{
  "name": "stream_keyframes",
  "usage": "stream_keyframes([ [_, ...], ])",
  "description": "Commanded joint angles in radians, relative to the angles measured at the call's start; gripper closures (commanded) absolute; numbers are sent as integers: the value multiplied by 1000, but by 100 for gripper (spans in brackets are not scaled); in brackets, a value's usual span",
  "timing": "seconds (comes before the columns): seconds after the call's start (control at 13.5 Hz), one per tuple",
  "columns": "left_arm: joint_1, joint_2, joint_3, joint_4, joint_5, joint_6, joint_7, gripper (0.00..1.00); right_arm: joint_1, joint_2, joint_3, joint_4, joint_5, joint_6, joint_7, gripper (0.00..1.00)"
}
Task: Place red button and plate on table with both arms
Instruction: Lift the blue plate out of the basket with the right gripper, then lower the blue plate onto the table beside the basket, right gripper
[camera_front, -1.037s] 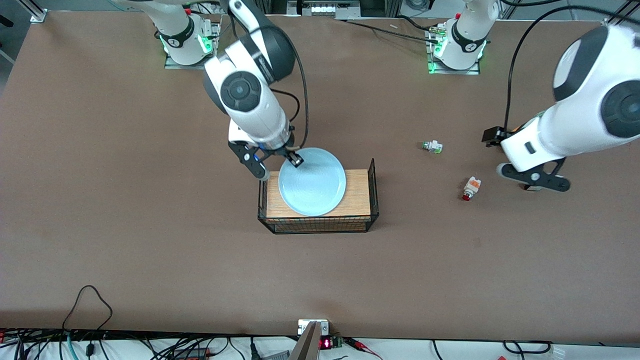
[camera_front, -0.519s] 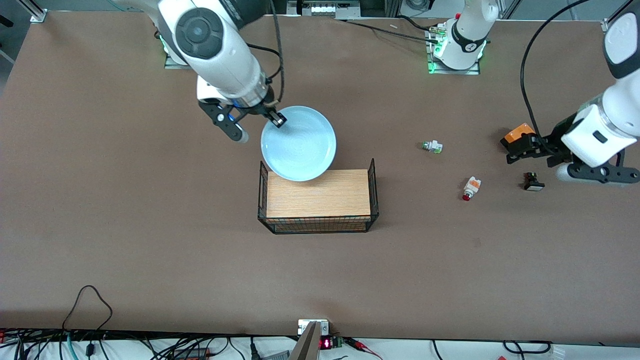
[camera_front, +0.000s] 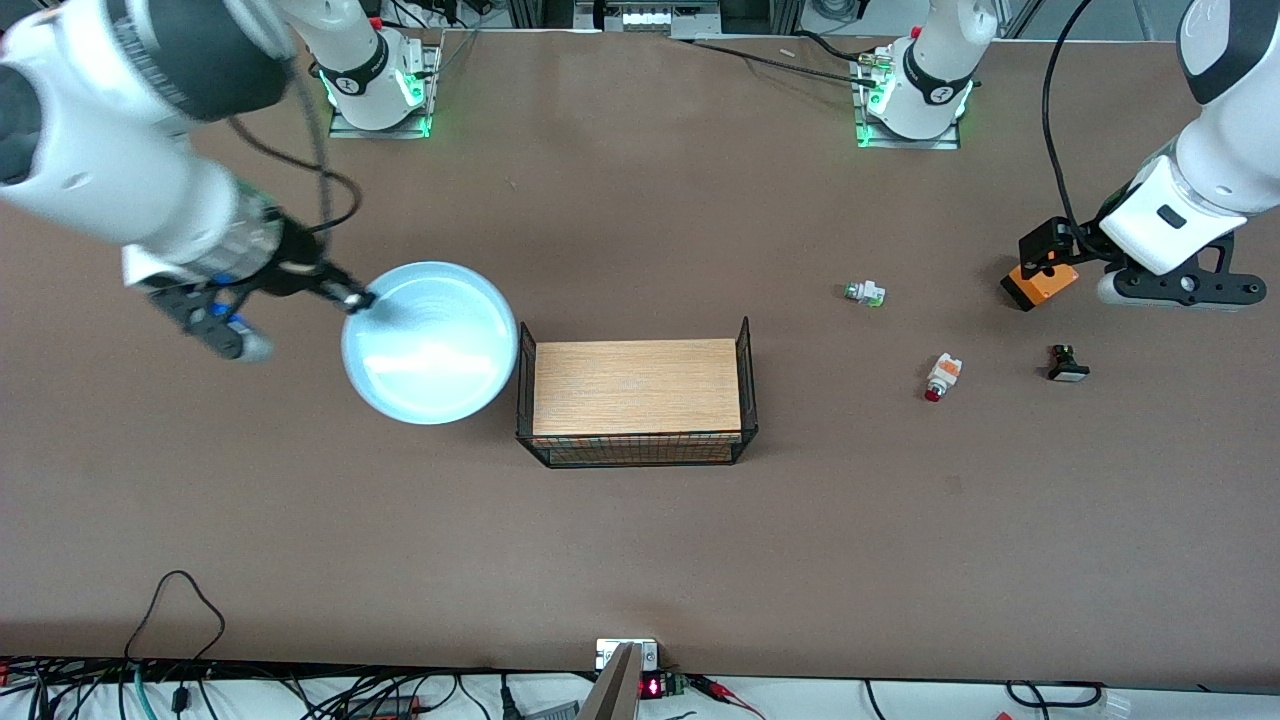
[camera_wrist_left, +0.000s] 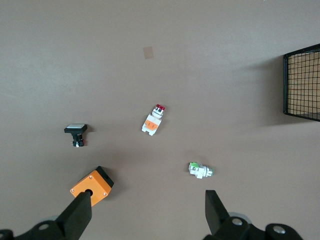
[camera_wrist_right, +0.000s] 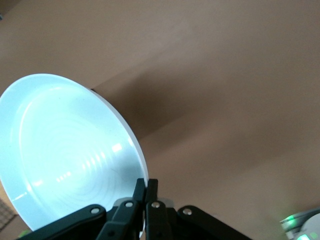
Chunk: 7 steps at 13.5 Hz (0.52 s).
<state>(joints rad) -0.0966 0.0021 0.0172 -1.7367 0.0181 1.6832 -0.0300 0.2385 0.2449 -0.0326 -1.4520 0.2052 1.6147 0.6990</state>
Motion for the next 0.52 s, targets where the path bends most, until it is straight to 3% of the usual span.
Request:
stream_keyframes([
  [0.0, -11, -16, 10, -7, 16, -10, 12, 0, -83, 1, 16, -2, 6, -45, -197, 100],
  [0.22, -11, -16, 10, -9, 17, -13, 12, 0, -168, 20, 17, -36, -24, -95, -343, 100],
  [0.44, -11, -16, 10, -9, 17, -11, 12, 0, -235, 45, 17, -99, -90, -30, -557, 100],
])
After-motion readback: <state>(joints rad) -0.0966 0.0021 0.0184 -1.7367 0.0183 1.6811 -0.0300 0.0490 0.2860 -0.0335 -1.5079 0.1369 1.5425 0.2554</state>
